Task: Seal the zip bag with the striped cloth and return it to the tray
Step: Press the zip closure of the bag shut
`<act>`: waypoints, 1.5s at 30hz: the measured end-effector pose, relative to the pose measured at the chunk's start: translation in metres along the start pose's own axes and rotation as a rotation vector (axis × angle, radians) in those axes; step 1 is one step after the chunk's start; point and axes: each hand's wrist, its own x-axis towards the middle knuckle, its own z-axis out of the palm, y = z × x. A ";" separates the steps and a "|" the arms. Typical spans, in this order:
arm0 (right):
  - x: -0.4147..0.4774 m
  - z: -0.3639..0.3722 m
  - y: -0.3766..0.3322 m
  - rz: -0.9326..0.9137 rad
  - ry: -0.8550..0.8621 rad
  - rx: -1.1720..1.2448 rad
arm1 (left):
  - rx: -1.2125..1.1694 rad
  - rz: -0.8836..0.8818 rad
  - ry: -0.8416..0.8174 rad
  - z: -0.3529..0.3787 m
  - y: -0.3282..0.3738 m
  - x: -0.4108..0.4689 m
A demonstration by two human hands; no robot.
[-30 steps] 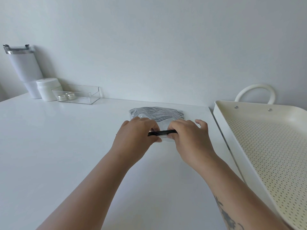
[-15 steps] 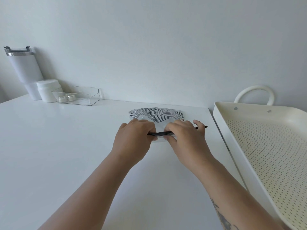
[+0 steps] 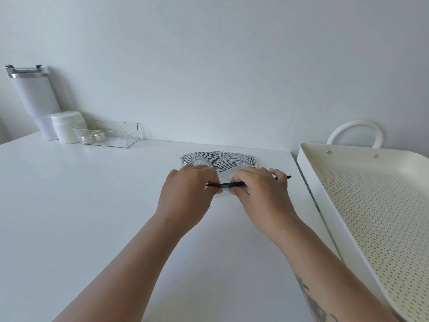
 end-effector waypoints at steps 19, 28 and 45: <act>-0.003 -0.001 -0.003 -0.025 0.010 0.013 | -0.014 0.025 -0.058 -0.002 0.000 -0.001; 0.000 -0.002 0.003 0.024 0.041 0.021 | -0.007 -0.004 -0.048 -0.008 -0.011 0.001; 0.000 0.000 -0.003 -0.009 0.009 -0.019 | -0.014 -0.002 -0.072 -0.011 -0.012 0.001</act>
